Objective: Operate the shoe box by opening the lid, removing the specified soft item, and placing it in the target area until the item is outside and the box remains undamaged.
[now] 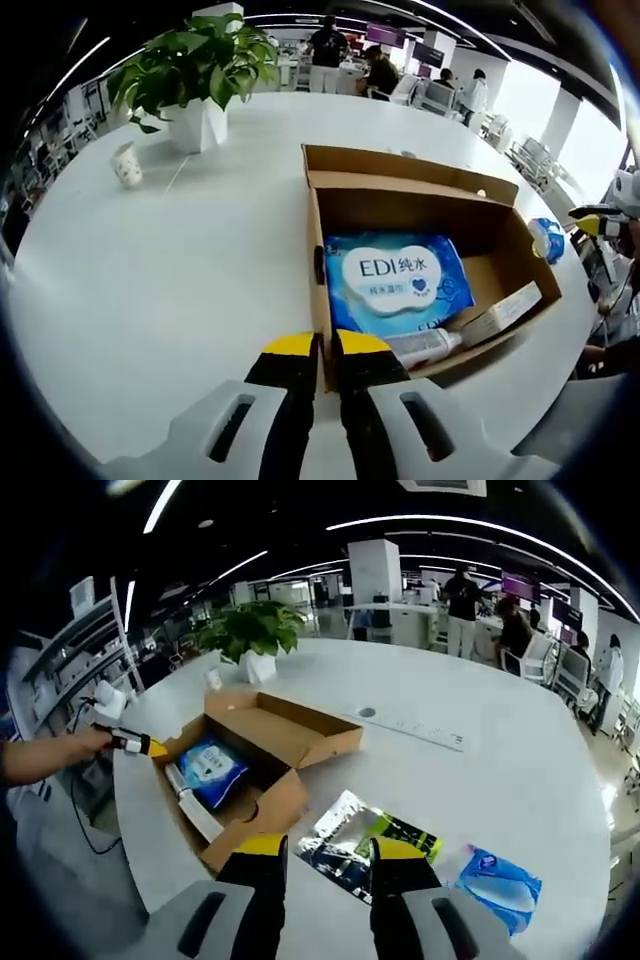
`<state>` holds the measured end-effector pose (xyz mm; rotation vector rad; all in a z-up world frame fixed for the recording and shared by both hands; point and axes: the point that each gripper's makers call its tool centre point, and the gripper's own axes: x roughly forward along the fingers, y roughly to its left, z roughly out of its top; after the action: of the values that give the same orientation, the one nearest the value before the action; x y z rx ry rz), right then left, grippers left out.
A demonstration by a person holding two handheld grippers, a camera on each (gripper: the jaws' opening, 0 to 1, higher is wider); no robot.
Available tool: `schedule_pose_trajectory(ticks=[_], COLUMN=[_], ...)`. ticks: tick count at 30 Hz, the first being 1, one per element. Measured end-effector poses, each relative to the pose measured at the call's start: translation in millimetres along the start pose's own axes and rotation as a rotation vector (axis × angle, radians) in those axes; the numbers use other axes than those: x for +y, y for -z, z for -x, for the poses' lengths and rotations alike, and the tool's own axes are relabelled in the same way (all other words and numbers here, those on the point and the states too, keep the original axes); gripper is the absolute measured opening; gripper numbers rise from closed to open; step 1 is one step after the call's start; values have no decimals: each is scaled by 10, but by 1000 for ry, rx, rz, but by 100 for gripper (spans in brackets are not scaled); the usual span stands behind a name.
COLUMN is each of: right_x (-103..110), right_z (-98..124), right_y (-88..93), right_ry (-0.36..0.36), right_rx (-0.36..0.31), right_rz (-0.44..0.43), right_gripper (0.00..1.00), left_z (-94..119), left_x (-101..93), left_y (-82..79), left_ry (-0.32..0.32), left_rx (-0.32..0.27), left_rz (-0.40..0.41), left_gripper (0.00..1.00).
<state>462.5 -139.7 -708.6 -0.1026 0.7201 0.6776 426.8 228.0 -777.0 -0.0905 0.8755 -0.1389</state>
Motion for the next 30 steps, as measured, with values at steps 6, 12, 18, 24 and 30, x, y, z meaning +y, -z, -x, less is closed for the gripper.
schedule_pose_trajectory(ticks=[6, 12, 18, 24, 30], right_x=[312, 554, 706, 815, 901], right_z=[-245, -458, -703, -861, -1026], right_y=[-77, -112, -84, -76, -30], right_ry=[-54, -98, -126, -143, -148], right_rx=[3, 7, 23, 41, 68], right_rz=[6, 2, 0, 0, -1], right_gripper=[30, 29, 29, 29, 28], left_z=[5, 8, 9, 11, 7], left_x=[1, 0, 0, 0, 4], left_y=[2, 4, 7, 9, 8], left_ry=[-18, -34, -36, -39, -40], left_rx=[-6, -4, -3, -6, -5], left_rz=[17, 16, 31, 36, 38], left_gripper=[2, 2, 2, 2, 2])
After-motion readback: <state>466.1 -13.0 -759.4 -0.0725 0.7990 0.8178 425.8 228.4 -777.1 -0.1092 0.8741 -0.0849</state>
